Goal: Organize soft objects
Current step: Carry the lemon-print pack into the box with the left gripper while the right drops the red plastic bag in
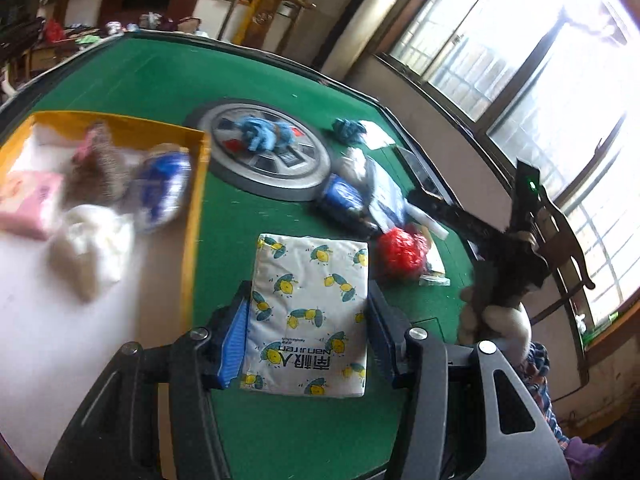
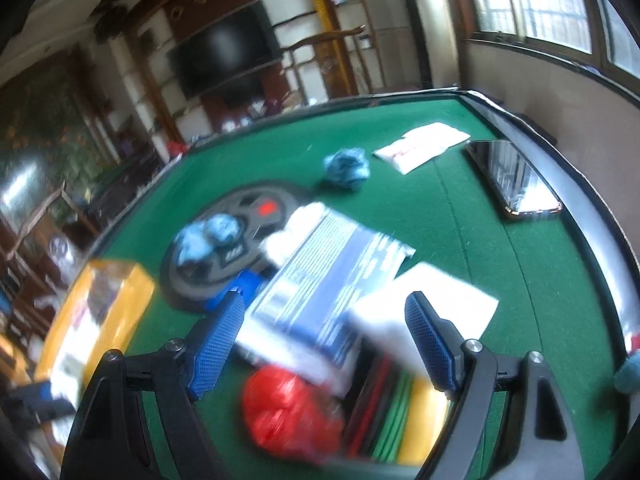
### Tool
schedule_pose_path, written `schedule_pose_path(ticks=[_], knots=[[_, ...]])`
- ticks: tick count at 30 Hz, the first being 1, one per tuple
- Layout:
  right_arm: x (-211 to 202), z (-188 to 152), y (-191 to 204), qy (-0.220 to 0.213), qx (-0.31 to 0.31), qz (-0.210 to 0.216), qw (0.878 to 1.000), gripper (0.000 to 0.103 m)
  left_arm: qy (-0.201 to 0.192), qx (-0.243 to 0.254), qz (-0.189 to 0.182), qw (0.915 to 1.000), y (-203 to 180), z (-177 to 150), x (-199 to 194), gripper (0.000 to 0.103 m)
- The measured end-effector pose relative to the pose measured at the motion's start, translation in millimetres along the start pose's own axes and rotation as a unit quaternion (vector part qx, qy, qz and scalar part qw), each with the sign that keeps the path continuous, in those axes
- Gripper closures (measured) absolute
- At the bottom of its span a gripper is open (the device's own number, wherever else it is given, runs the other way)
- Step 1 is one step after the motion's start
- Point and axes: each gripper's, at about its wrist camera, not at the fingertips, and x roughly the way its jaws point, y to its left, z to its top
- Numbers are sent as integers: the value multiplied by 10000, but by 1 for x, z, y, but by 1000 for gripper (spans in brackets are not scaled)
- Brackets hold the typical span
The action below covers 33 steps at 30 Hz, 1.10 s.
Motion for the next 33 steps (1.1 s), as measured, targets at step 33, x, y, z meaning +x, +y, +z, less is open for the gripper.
schedule_pose_path(ticks=[33], knots=[[-24, -38, 162, 801, -1876, 849, 9753, 65, 18, -1396, 2102, 9677, 186, 22, -33, 43]])
